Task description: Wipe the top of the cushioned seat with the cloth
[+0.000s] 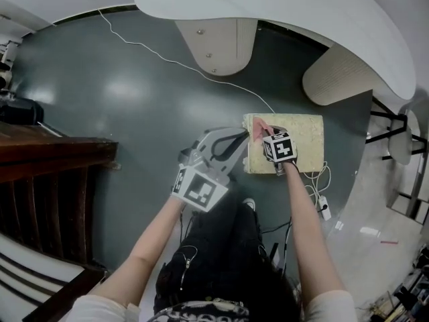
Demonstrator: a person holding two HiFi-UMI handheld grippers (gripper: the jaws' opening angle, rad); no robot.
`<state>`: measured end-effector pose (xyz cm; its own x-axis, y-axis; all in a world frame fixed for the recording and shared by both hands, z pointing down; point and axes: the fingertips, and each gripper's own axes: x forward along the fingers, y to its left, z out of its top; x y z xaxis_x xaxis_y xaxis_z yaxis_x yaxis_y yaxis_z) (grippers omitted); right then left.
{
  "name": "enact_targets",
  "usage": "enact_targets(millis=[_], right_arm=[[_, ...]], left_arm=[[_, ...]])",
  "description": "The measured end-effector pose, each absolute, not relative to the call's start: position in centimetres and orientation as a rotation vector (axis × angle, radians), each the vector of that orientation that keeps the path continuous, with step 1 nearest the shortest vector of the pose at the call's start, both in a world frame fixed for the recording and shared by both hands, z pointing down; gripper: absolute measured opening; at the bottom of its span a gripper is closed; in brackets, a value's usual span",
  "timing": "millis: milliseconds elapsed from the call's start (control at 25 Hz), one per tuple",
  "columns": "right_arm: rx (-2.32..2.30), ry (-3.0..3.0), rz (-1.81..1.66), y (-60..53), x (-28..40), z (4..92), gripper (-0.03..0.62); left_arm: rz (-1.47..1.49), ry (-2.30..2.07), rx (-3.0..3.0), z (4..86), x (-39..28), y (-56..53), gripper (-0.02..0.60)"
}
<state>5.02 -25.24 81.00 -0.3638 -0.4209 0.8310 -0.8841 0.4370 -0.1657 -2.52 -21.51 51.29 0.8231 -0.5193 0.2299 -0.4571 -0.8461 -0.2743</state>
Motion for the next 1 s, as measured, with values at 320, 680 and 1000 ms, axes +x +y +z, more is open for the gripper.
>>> enact_targets(millis=[320,680,1000], right_arm=[[1.122,-1.912,0.743,-26.2,7.9,83.5,0.012],[1.227,-1.783,0.718,-25.6,17.4,83.7,0.012],[1.348,-1.649,0.733,-25.4,27.6,83.4,0.012]], left_arm=[[-0.445,0.712,-2.811,54.1,-1.1,-21.4,0.008],[-0.447,0.689,-2.839,54.7,0.9,-20.7,0.008],[-0.467,0.668,-2.86,55.7,2.8,-20.2,0.008]])
